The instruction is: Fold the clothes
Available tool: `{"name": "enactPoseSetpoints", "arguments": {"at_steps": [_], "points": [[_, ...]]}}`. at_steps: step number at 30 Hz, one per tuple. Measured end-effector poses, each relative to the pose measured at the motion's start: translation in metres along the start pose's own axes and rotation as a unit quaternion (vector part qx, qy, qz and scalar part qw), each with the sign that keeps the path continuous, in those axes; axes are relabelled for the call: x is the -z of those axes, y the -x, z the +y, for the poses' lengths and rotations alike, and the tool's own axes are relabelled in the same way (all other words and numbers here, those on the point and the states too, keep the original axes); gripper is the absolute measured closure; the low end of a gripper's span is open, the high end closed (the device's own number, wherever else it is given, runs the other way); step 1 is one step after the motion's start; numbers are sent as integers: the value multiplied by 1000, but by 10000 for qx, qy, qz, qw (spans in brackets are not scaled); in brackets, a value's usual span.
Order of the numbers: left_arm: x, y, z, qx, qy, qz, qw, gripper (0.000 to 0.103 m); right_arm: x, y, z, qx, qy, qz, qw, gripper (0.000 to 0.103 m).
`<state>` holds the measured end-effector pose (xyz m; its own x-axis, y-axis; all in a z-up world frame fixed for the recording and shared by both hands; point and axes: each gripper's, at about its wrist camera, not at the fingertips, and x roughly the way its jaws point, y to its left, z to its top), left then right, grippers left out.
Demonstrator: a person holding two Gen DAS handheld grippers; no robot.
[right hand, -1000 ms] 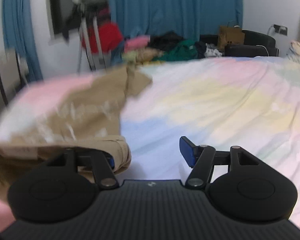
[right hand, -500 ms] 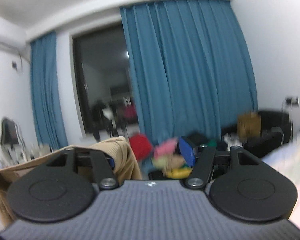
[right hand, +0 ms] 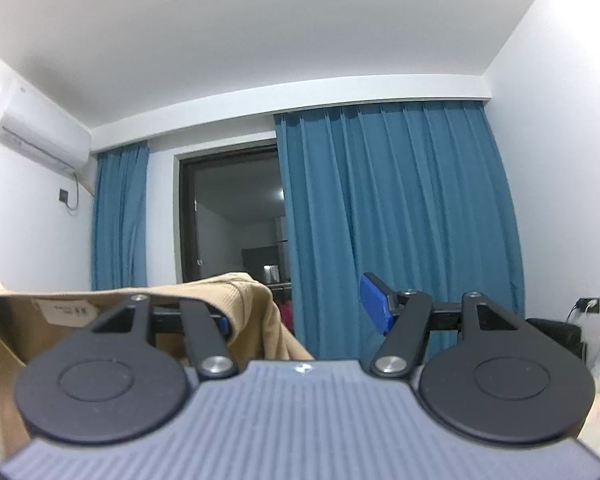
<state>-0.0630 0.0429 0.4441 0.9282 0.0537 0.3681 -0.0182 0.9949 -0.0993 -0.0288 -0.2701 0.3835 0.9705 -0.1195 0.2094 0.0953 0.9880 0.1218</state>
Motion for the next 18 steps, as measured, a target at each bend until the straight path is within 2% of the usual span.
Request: {"name": "enactPoseSetpoints", "arguments": {"at_steps": [4, 8, 13, 18], "points": [[34, -12, 2, 66, -157, 248, 9995, 14, 18, -11, -3, -58, -113, 324, 9994, 39], [87, -55, 5, 114, -227, 578, 9980, 13, 51, -44, 1, 17, -190, 680, 9975, 39], [158, -133, 7, 54, -355, 1033, 9940, 12, 101, -114, 4, 186, -187, 1147, 9931, 39], [242, -204, -7, -105, -670, 1138, 9912, 11, 163, -204, 5, 550, 251, 1537, 9863, 39]]}}
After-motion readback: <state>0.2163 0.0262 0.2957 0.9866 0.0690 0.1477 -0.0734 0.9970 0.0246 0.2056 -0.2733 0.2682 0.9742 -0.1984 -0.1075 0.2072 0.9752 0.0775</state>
